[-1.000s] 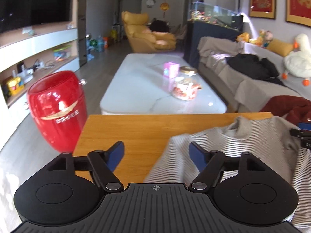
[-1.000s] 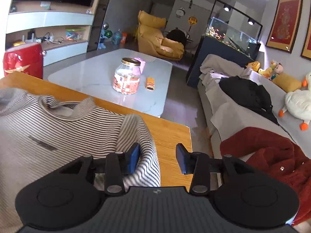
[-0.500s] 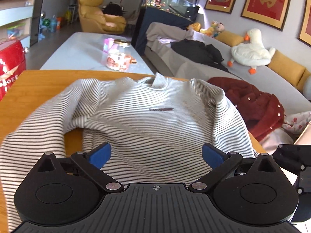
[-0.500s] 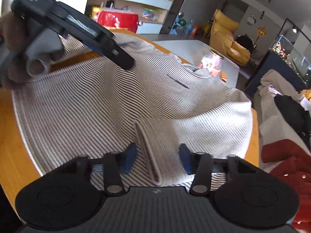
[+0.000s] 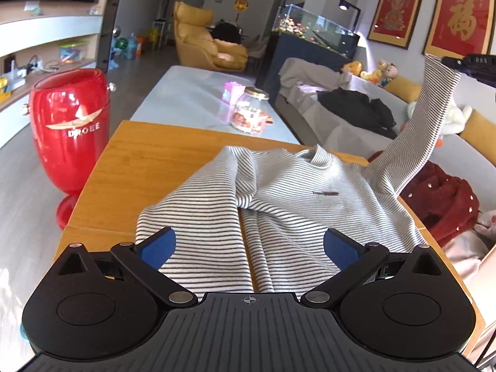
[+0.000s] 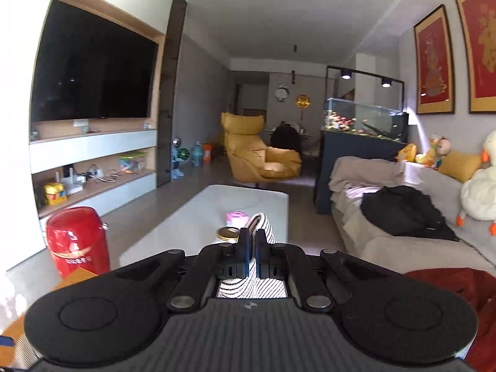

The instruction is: Fold clothes

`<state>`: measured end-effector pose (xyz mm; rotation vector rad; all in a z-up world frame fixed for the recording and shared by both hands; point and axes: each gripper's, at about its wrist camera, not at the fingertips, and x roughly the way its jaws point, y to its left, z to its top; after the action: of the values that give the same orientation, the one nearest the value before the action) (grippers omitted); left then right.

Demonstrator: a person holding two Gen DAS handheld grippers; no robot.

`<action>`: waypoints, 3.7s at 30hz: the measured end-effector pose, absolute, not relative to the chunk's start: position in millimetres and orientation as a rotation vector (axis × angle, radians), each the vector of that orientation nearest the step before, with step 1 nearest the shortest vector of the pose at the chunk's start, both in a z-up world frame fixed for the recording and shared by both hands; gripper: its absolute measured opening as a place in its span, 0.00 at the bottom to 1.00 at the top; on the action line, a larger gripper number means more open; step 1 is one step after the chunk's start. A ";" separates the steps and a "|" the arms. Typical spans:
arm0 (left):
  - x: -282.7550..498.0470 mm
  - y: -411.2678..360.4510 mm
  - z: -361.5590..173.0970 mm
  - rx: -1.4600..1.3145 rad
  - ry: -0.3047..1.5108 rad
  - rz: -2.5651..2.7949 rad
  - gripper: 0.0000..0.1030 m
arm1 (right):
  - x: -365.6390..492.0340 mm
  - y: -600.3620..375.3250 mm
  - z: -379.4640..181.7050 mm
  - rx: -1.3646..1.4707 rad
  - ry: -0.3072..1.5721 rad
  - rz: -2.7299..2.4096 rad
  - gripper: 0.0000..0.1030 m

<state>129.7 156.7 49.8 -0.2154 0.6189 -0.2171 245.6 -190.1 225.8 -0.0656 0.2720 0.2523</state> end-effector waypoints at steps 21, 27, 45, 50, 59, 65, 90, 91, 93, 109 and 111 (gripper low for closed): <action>130.5 223.9 50.7 -0.369 0.632 -0.075 1.00 | 237.6 -60.1 125.2 0.053 0.647 0.608 0.43; 132.2 234.9 56.8 -0.410 0.611 -0.035 1.00 | 191.7 -46.5 51.3 0.445 1.118 0.846 0.41; 124.5 250.4 68.1 -0.465 0.583 0.065 1.00 | 189.8 -2.6 24.7 0.424 0.943 0.718 0.06; 133.2 242.3 72.3 -0.462 0.572 0.049 1.00 | 217.2 -37.9 84.9 0.336 0.695 0.677 0.03; 162.6 190.3 74.9 -0.370 0.593 -0.064 1.00 | 266.2 -148.6 197.4 0.159 0.270 0.476 0.00; 186.1 133.2 72.1 -0.228 0.617 -0.188 1.00 | 289.2 -186.6 142.7 0.223 0.576 0.549 0.14; 197.0 94.0 50.2 -0.137 0.686 -0.258 1.00 | 304.6 -208.6 112.8 0.032 0.487 0.357 0.03; 198.9 92.2 51.8 -0.138 0.677 -0.266 1.00 | 306.8 -217.0 103.3 0.042 0.514 0.336 0.03; 204.8 86.7 55.7 -0.148 0.652 -0.285 1.00 | 311.3 -233.7 84.3 0.063 0.566 0.293 0.03; 279.7 34.8 2.4 -0.077 0.601 -0.344 1.00 | 284.4 -233.7 38.6 0.093 0.615 0.226 0.89; 277.0 34.9 0.8 -0.061 0.606 -0.337 1.00 | 286.1 -228.0 39.6 0.138 0.606 0.260 1.00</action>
<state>277.0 34.9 0.8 -0.0612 0.6063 -0.3367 286.1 -228.0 39.6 0.1380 0.6061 0.2599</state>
